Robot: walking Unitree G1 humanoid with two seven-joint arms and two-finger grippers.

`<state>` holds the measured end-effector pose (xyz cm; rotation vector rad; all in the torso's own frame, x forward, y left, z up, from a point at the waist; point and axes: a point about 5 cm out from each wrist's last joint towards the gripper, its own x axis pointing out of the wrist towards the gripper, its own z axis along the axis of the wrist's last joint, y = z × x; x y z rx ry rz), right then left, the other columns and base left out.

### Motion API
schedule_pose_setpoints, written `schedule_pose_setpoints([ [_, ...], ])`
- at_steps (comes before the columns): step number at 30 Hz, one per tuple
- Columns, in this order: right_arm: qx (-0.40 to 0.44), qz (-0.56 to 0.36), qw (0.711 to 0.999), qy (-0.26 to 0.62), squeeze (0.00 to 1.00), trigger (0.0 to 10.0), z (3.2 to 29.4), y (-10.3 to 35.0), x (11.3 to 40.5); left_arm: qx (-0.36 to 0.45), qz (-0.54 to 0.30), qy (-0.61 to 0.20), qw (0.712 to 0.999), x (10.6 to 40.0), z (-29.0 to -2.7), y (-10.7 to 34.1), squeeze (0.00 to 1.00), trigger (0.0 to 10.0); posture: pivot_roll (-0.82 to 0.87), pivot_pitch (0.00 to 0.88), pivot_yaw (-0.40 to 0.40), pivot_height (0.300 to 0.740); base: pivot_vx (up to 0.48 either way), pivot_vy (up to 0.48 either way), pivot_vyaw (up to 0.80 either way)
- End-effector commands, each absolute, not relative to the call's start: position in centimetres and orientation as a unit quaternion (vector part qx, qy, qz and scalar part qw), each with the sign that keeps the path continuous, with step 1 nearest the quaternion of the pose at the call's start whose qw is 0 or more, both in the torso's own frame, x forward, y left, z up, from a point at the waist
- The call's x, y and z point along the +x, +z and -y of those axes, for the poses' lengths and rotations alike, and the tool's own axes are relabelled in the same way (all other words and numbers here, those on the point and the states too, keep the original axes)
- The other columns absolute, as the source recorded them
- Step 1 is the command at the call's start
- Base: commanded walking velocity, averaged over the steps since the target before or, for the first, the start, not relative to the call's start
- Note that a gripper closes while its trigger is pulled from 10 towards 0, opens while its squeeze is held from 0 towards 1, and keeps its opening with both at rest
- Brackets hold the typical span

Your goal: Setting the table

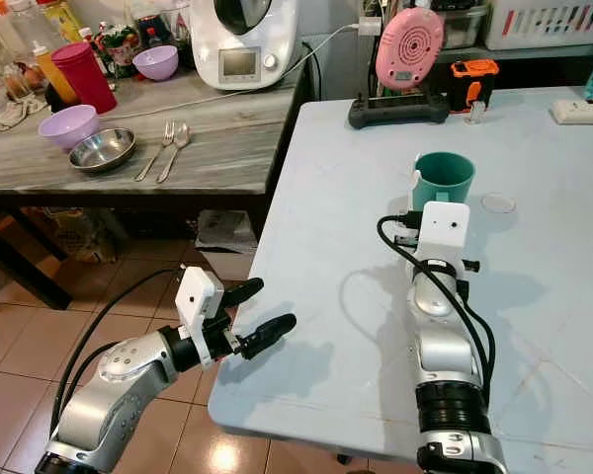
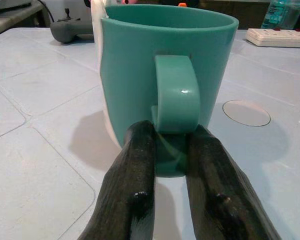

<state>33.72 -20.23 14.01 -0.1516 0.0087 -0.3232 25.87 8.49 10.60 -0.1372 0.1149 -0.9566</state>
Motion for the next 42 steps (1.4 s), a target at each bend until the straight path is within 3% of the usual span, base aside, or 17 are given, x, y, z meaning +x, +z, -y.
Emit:
schedule_pose_setpoints([
  [1,-0.075,0.016,0.985,-0.152,0.0,5.0,19.7,15.0,33.9,-0.059,-0.06,-0.452,0.888,26.0,-8.9,10.4,0.0,10.0,-0.27,0.07,0.143,0.74,0.0,0.0,0.0],
  [2,-0.08,0.019,0.986,-0.148,0.0,10.0,19.6,15.2,33.9,-0.059,-0.06,-0.451,0.888,26.1,-9.0,10.4,0.0,10.0,-0.27,0.07,0.142,0.74,0.0,0.0,0.0],
  [4,-0.081,0.021,0.986,-0.144,0.0,10.0,19.5,15.2,33.9,-0.059,-0.06,-0.45,0.889,26.1,-9.0,10.4,0.0,10.0,-0.27,0.068,0.141,0.74,0.0,0.0,0.0],
  [5,-0.077,0.021,0.986,-0.143,0.96,10.0,19.5,15.2,33.8,-0.059,-0.06,-0.449,0.889,26.1,-9.0,10.3,0.0,10.0,-0.27,0.068,0.14,0.74,0.0,0.0,0.0],
  [7,-0.075,0.021,0.987,-0.143,1.0,10.0,19.4,15.1,33.7,-0.059,-0.06,-0.449,0.89,26.1,-9.0,10.3,0.0,10.0,-0.27,0.067,0.139,0.74,0.0,0.0,0.0],
  [23,-0.072,0.016,0.989,-0.131,1.0,10.0,18.3,14.7,33.0,-0.059,-0.061,-0.447,0.891,26.1,-9.0,10.3,0.0,10.0,-0.27,0.066,0.14,0.74,0.0,0.0,0.0],
  [24,-0.073,0.015,0.989,-0.13,0.61,10.0,18.3,14.7,33.0,-0.059,-0.061,-0.447,0.891,26.1,-9.0,10.3,0.0,10.0,-0.27,0.067,0.141,0.74,0.0,0.0,0.0],
  [26,-0.073,0.015,0.989,-0.13,0.61,10.0,18.3,14.7,33.0,-0.059,-0.061,-0.447,0.891,26.1,-9.0,10.3,0.0,10.0,-0.27,0.067,0.141,0.74,0.0,0.0,0.0],
  [27,-0.073,0.015,0.989,-0.129,0.0,10.0,18.2,14.7,33.1,-0.059,-0.061,-0.447,0.891,26.1,-9.0,10.2,0.0,10.0,-0.27,0.067,0.142,0.74,0.0,0.0,0.0],
  [42,-0.081,0.031,0.987,-0.134,0.0,10.0,18.8,16.2,34.0,-0.058,-0.058,-0.449,0.89,26.2,-10.4,10.6,0.0,10.0,-0.26,0.066,0.13,0.74,0.0,0.0,0.0],
])
